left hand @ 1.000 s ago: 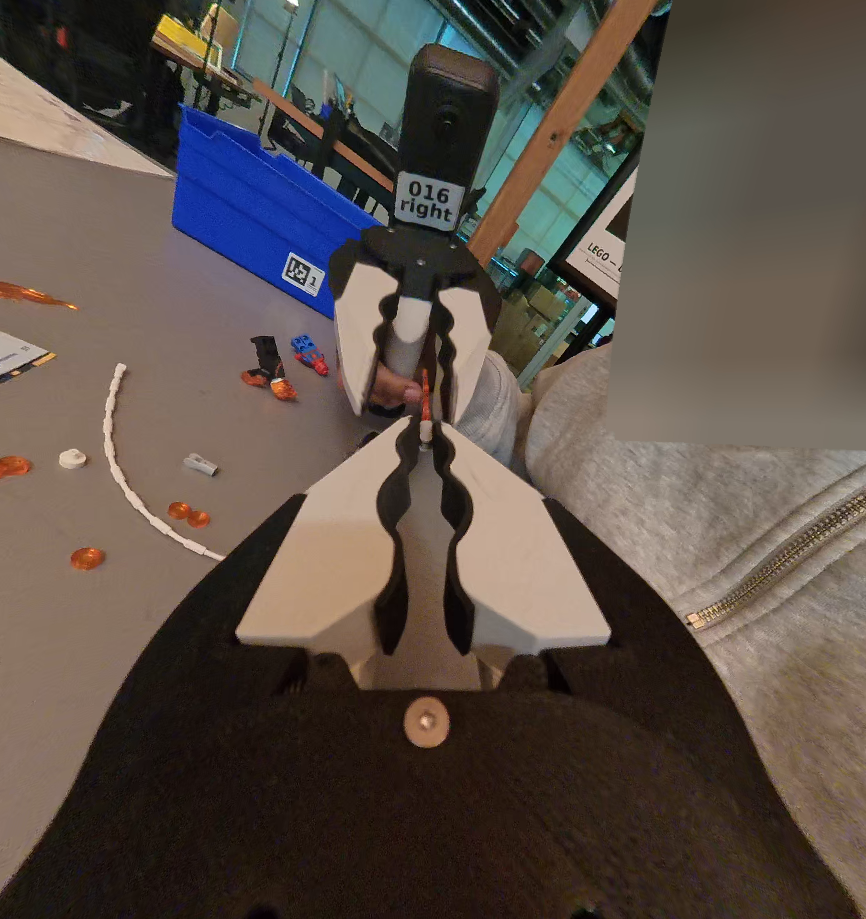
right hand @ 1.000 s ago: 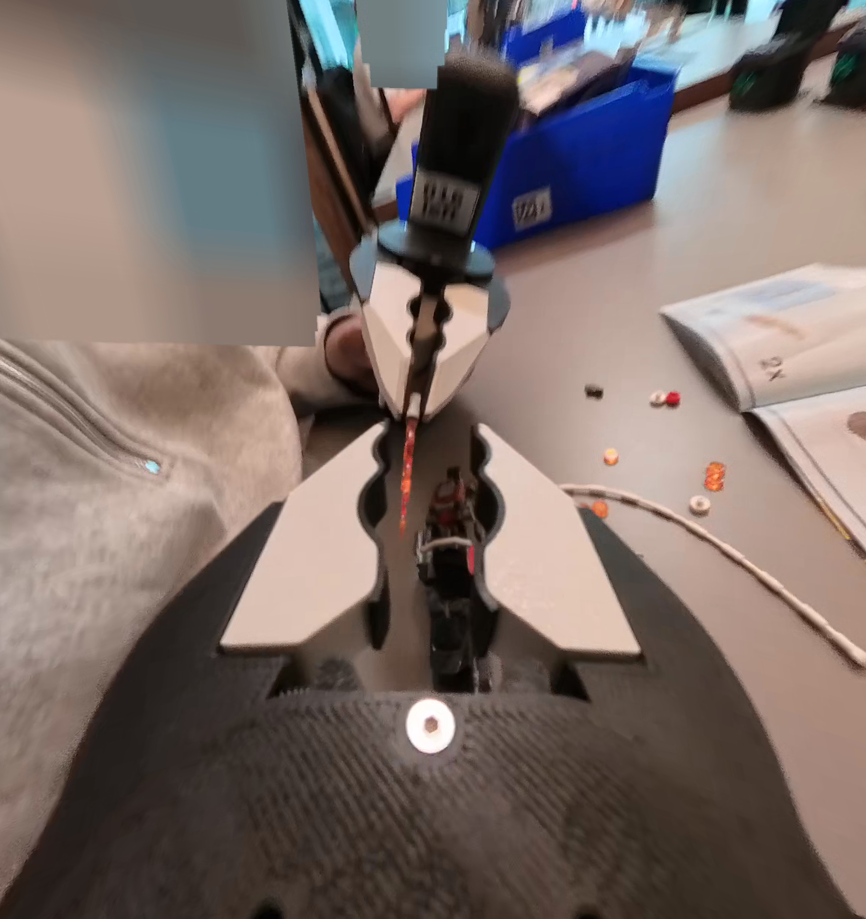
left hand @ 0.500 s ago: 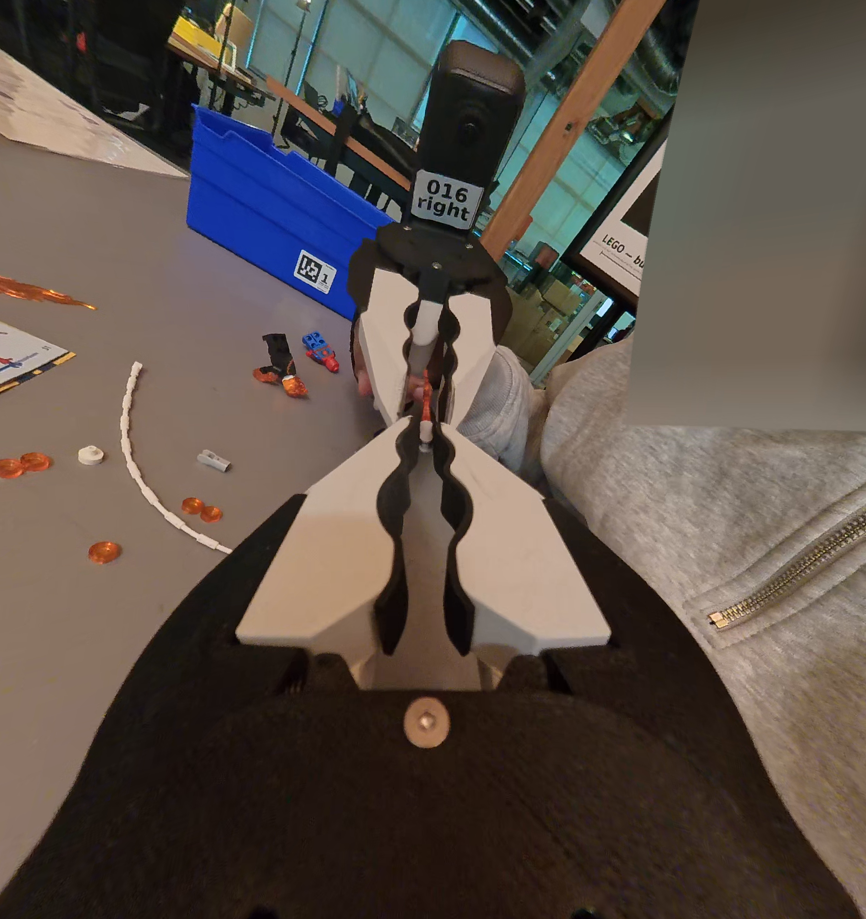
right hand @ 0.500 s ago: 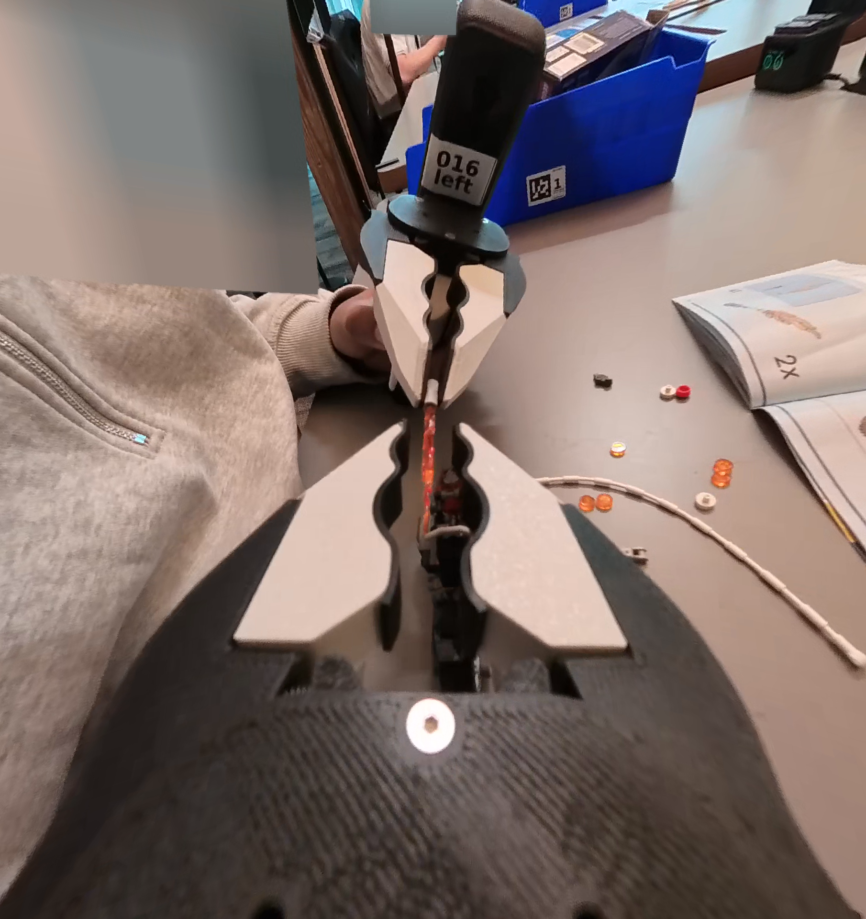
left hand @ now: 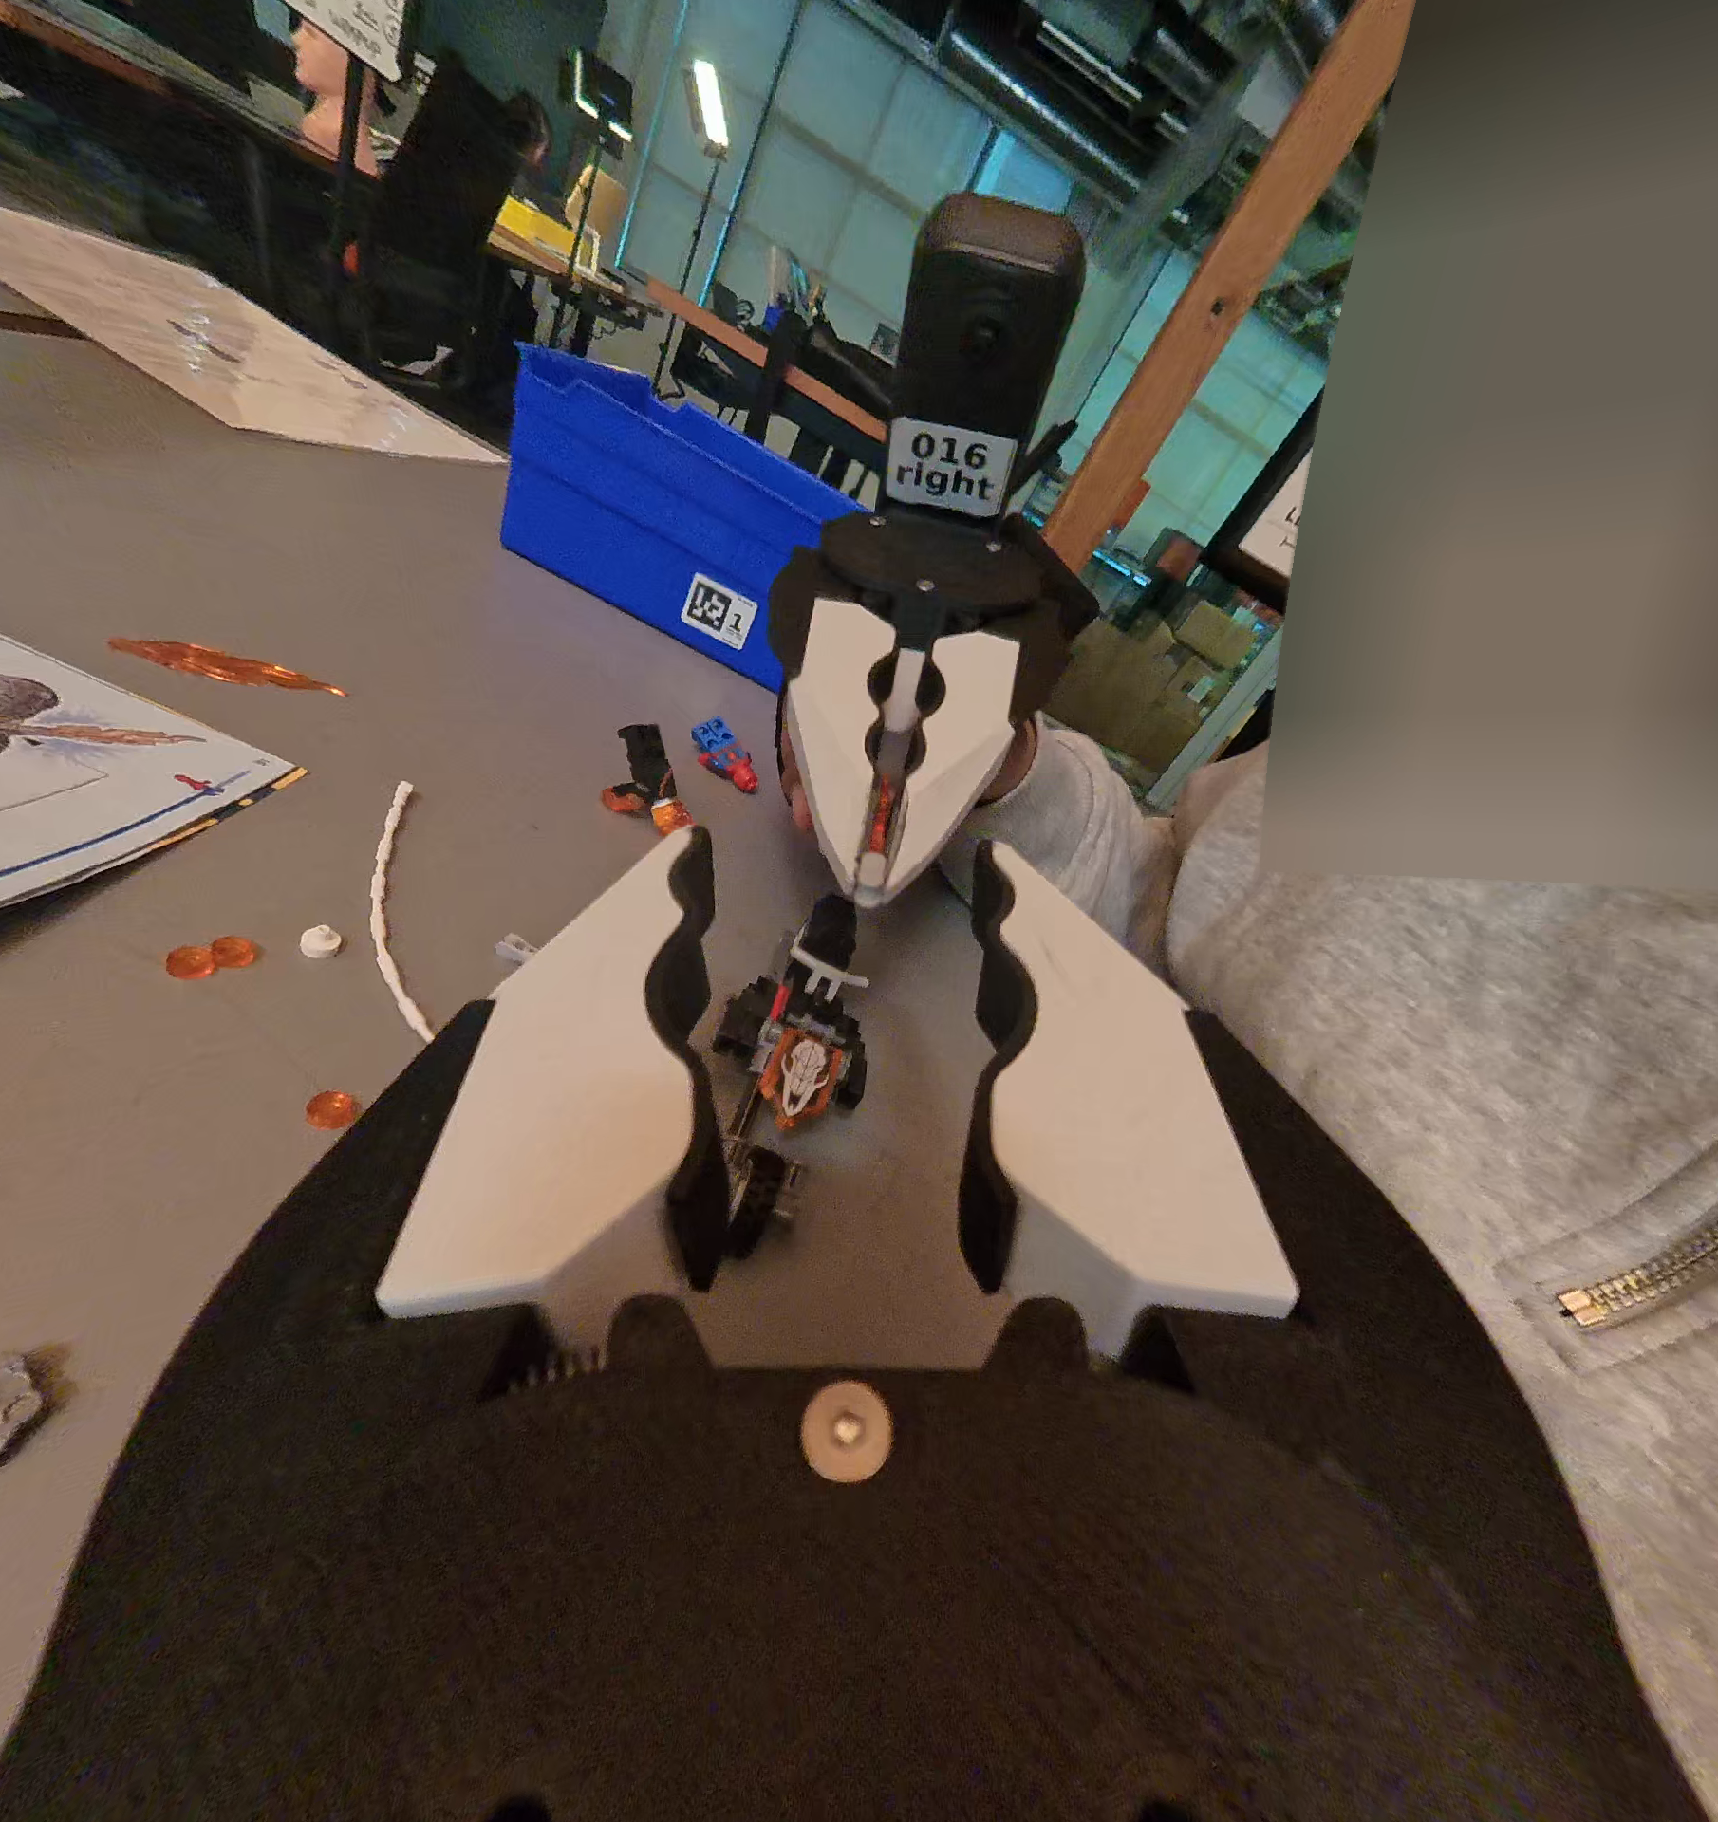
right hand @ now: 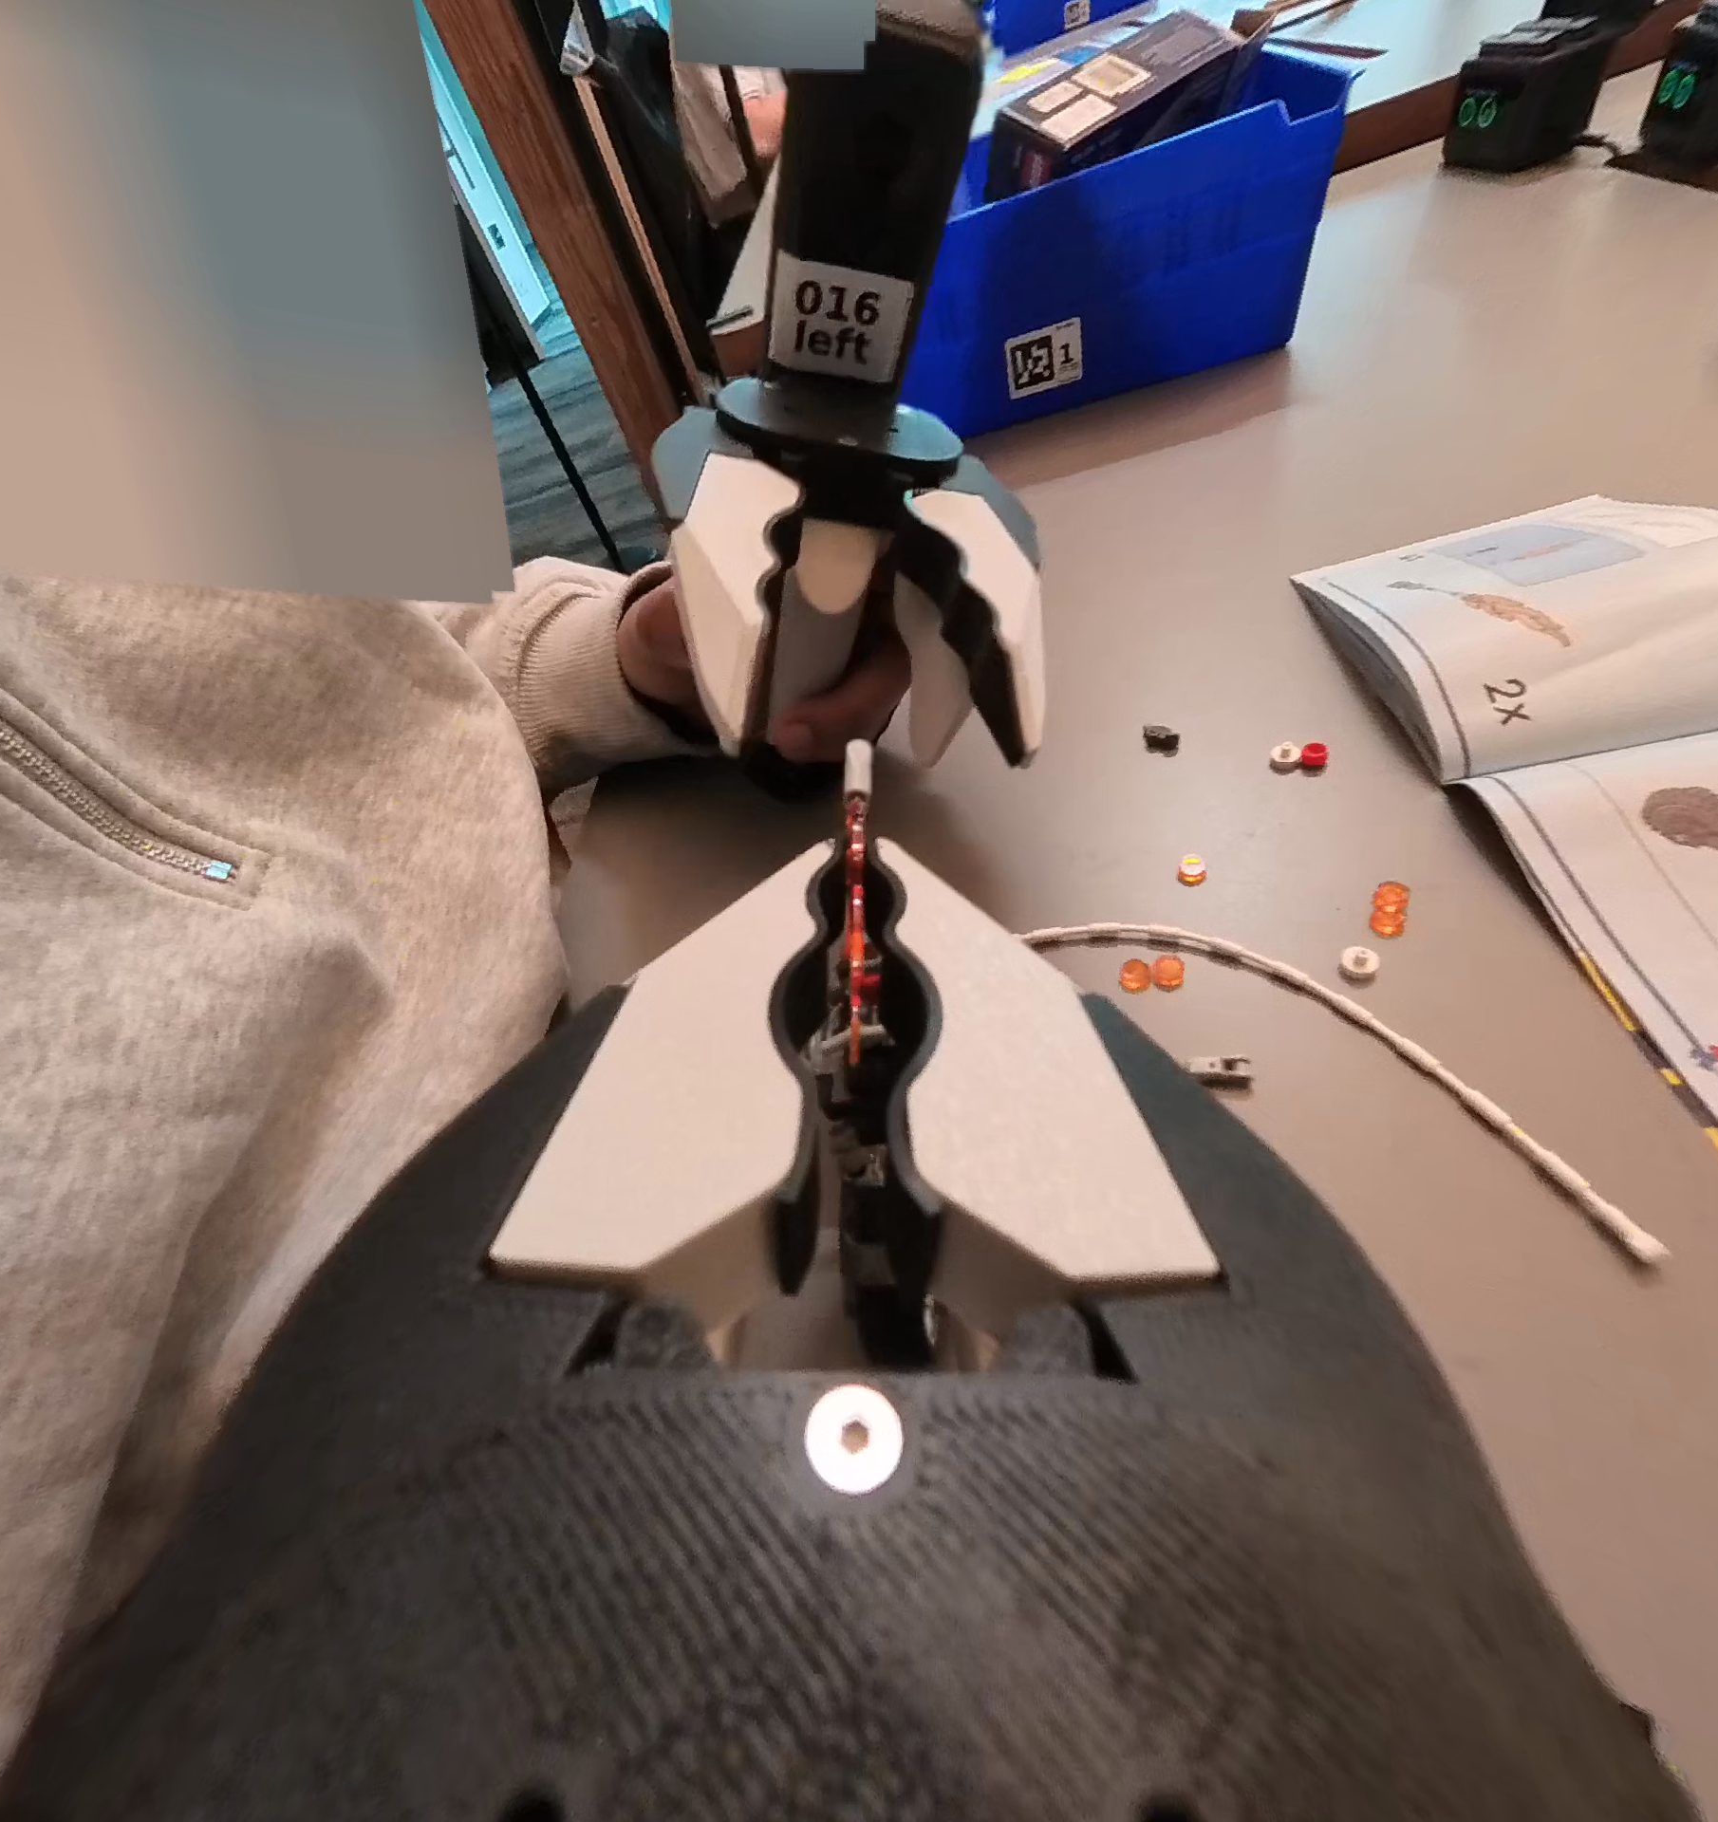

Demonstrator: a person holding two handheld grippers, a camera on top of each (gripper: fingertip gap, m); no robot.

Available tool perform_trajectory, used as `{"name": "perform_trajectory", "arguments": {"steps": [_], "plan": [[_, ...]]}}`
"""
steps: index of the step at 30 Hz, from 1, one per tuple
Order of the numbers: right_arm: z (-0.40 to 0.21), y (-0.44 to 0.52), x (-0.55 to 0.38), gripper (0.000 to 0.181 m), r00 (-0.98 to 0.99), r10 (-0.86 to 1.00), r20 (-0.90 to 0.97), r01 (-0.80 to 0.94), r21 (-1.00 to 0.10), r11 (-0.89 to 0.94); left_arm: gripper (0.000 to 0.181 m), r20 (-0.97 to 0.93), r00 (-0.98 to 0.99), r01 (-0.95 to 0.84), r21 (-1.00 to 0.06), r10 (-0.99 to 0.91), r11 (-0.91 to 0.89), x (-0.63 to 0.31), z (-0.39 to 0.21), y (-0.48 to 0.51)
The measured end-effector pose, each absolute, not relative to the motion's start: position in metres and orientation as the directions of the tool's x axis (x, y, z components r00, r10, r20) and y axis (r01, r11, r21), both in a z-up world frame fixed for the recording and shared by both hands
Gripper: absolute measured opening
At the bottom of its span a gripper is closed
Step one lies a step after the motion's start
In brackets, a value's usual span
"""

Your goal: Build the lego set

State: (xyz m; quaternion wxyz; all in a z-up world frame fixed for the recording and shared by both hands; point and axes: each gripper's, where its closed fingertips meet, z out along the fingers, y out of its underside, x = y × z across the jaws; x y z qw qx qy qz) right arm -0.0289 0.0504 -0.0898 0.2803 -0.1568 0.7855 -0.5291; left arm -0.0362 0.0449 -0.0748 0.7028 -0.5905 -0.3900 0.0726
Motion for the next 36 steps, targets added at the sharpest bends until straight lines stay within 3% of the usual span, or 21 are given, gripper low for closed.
{"name": "perform_trajectory", "arguments": {"steps": [6,9,15,21,26,36], "plan": [[-0.076,0.047,-0.052,0.0,-0.848,-0.454,-0.272,0.133,-0.94,0.315,0.054,0.356,0.683,0.361,-0.924,0.637,0.129,-0.035,-0.088,0.057],[-0.065,0.048,-0.075,0.0,-0.904,-0.34,-0.257,0.188,-0.956,0.223,0.069,0.224,0.657,0.366,-0.929,0.72,-0.045,-0.038,-0.104,0.065],[-0.049,0.077,-0.086,0.0,-0.93,-0.215,-0.298,0.277,-0.953,0.122,0.082,0.078,0.629,0.472,-0.829,0.773,-0.3,-0.041,-0.144,0.072],[-0.093,0.104,-0.043,0.0,-0.872,-0.127,-0.472,0.414,-0.851,0.323,0.073,0.101,0.63,0.539,-0.771,0.77,-0.34,-0.036,-0.159,0.075],[-0.136,0.124,-0.02,0.0,-0.867,-0.013,-0.498,0.431,-0.763,0.483,0.063,0.135,0.618,0.581,-0.742,0.775,-0.334,-0.026,-0.163,0.08],[-0.147,0.125,-0.026,0.0,-0.862,0.043,-0.506,0.452,-0.727,0.517,0.058,0.173,0.555,0.635,-0.72,0.813,-0.28,-0.006,-0.163,0.087]]}}
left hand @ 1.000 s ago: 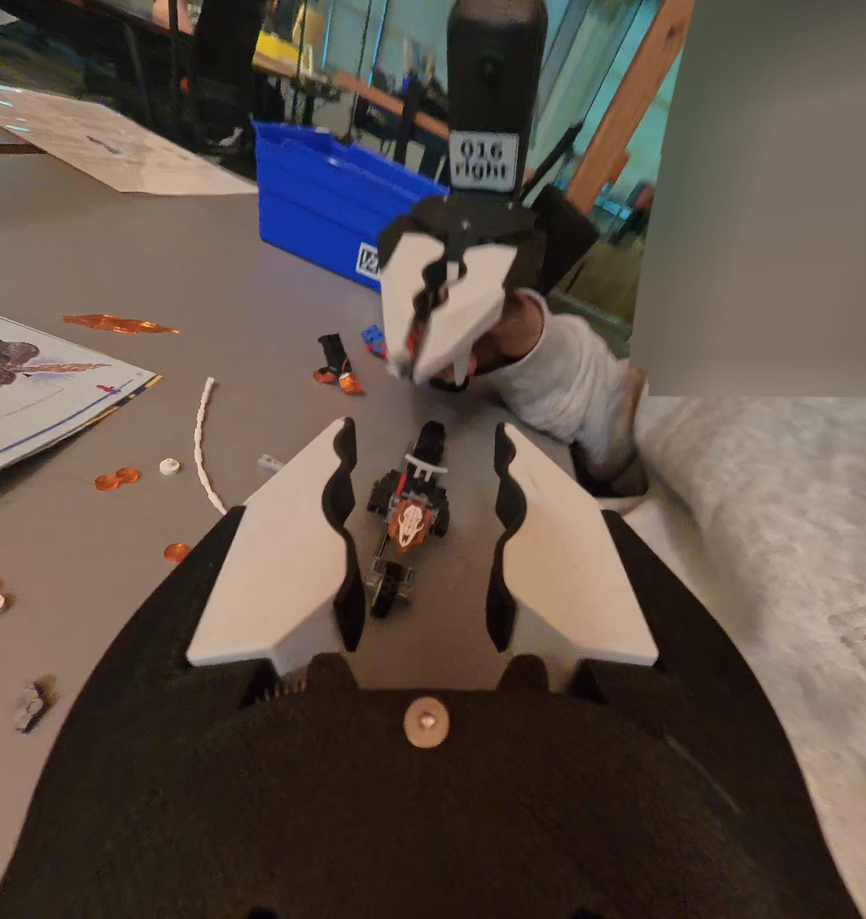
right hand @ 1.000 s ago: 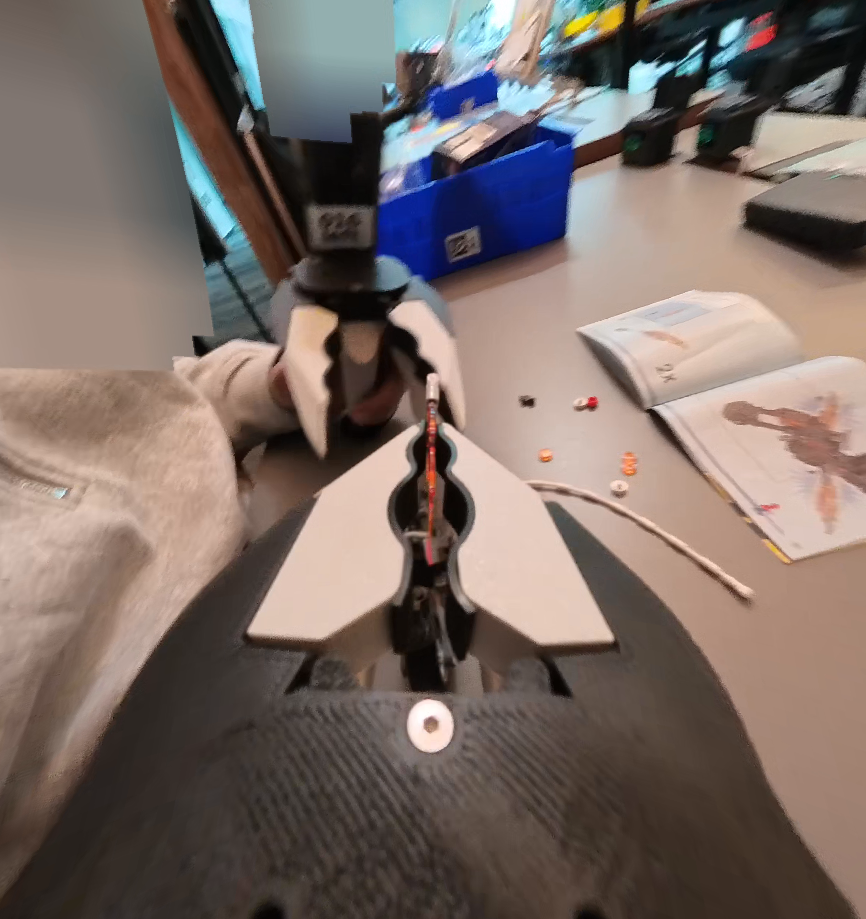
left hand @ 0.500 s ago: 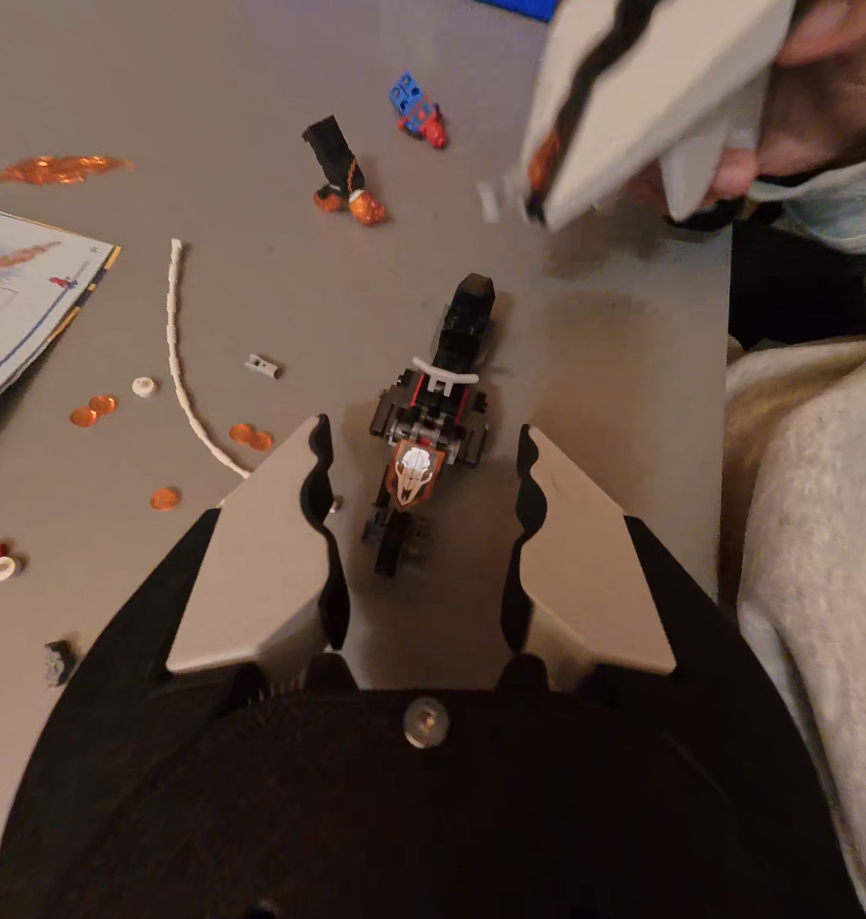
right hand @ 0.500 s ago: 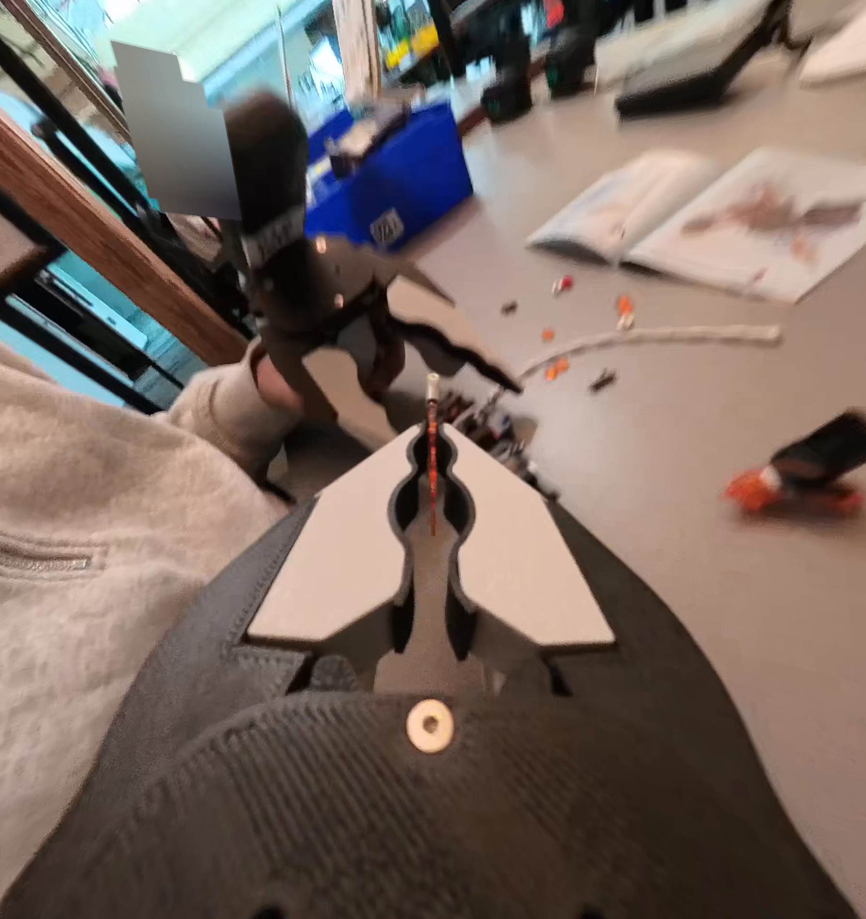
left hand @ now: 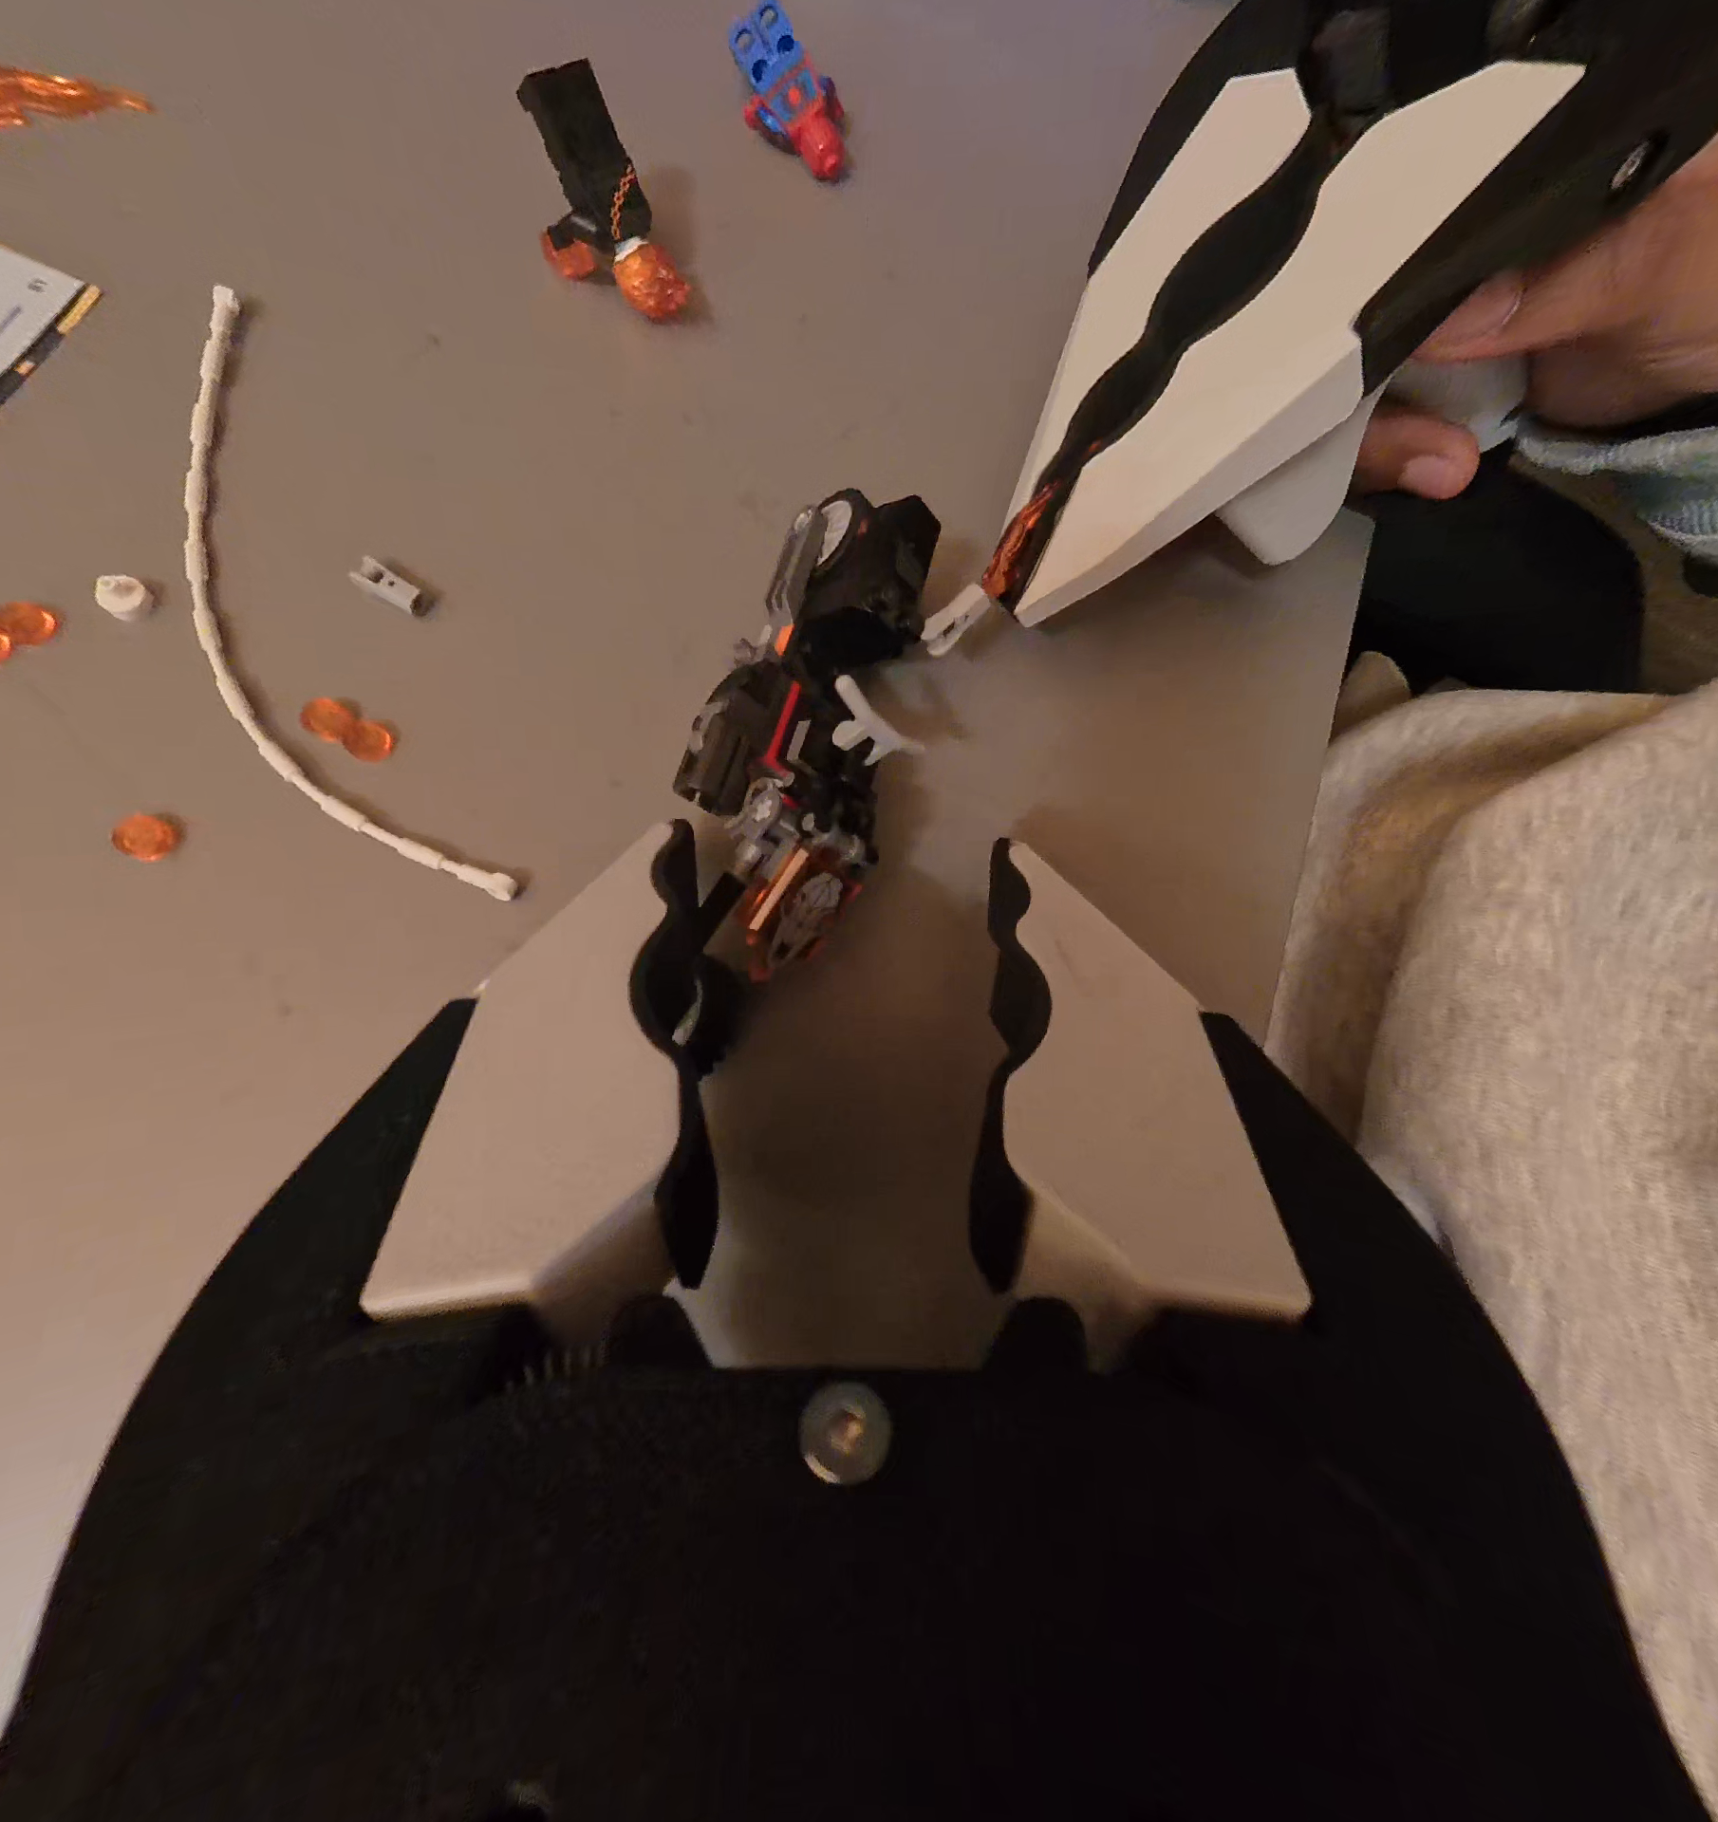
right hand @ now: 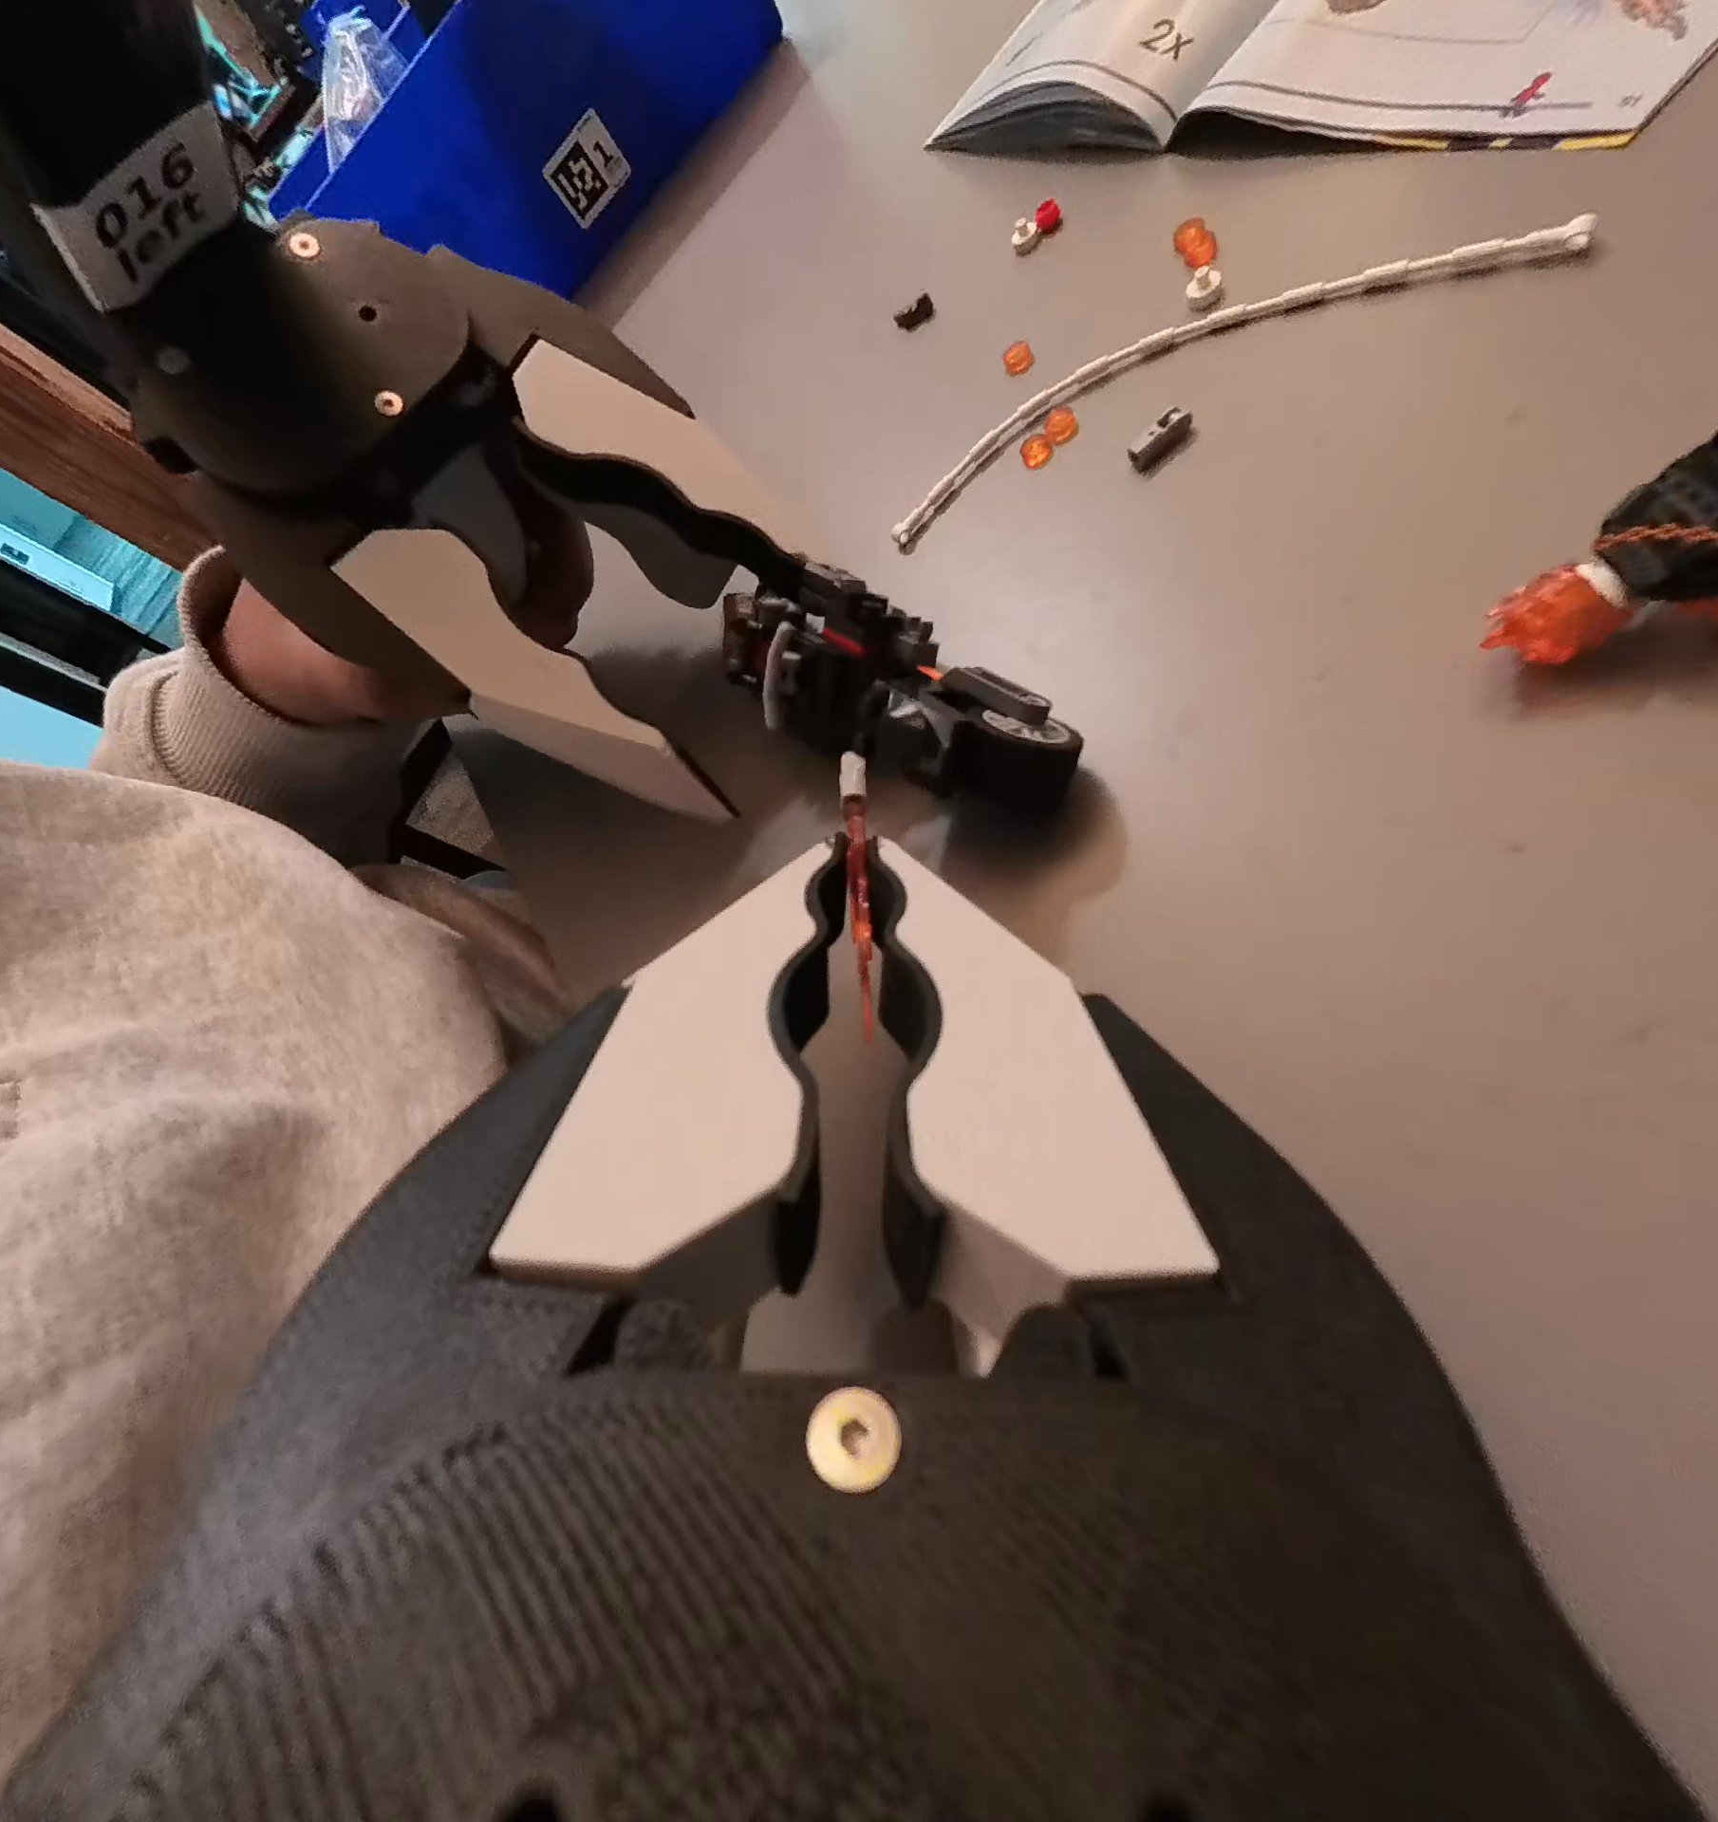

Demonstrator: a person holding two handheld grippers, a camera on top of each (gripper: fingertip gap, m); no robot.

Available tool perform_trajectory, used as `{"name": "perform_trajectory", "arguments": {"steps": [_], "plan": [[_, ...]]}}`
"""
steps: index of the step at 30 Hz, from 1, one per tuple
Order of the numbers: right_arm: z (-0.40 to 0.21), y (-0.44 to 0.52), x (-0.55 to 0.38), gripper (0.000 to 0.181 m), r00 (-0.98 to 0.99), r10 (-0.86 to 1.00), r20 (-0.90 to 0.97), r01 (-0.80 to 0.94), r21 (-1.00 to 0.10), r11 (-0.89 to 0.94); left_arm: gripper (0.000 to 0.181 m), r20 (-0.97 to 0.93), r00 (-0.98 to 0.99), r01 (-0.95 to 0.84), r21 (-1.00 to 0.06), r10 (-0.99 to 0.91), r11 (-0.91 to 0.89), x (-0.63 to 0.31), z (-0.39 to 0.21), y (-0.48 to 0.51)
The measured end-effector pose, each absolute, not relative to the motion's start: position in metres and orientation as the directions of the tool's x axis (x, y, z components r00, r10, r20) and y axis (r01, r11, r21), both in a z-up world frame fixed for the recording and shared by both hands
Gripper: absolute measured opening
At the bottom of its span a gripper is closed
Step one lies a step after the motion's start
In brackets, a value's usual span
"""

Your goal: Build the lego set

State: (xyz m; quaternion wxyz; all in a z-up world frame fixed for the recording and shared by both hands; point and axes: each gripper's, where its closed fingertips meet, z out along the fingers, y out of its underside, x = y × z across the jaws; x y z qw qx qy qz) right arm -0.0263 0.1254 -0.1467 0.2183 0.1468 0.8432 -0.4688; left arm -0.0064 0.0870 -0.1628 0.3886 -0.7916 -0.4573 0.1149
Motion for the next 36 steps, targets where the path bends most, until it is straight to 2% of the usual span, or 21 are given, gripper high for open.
{"name": "perform_trajectory", "arguments": {"steps": [6,11,15,21,27,32,36], "plan": [[-0.146,0.12,-0.031,0.0,-0.863,0.048,-0.502,0.453,-0.728,0.514,0.067,0.045,0.521,0.615,-0.712,0.852,-0.339,-0.017,-0.168,0.069],[-0.147,0.113,-0.04,0.0,-0.879,0.061,-0.473,0.434,-0.74,0.514,0.069,0.013,0.546,0.6,-0.704,0.838,-0.379,-0.022,-0.171,0.063],[-0.145,0.108,-0.046,0.0,-0.887,0.061,-0.457,0.422,-0.752,0.506,0.06,0.097,0.524,0.643,-0.696,0.846,-0.319,-0.025,-0.172,0.059],[-0.145,0.109,-0.054,0.0,-0.903,0.072,-0.424,0.4,-0.767,0.502,0.058,0.213,0.523,0.656,-0.719,0.825,-0.229,-0.025,-0.167,0.064],[-0.147,0.107,-0.056,0.0,-0.906,0.079,-0.416,0.395,-0.761,0.514,0.057,0.224,0.524,0.661,-0.715,0.822,-0.226,-0.023,-0.167,0.066],[-0.148,0.106,-0.058,0.0,-0.909,0.089,-0.407,0.392,-0.762,0.515,0.046,0.282,0.545,0.674,-0.707,0.79,-0.213,-0.016,-0.165,0.076],[-0.148,0.108,-0.056,0.0,-0.918,0.083,-0.388,0.372,-0.767,0.523,0.046,0.311,0.545,0.678,-0.71,0.779,-0.191,-0.012,-0.164,0.081]]}}
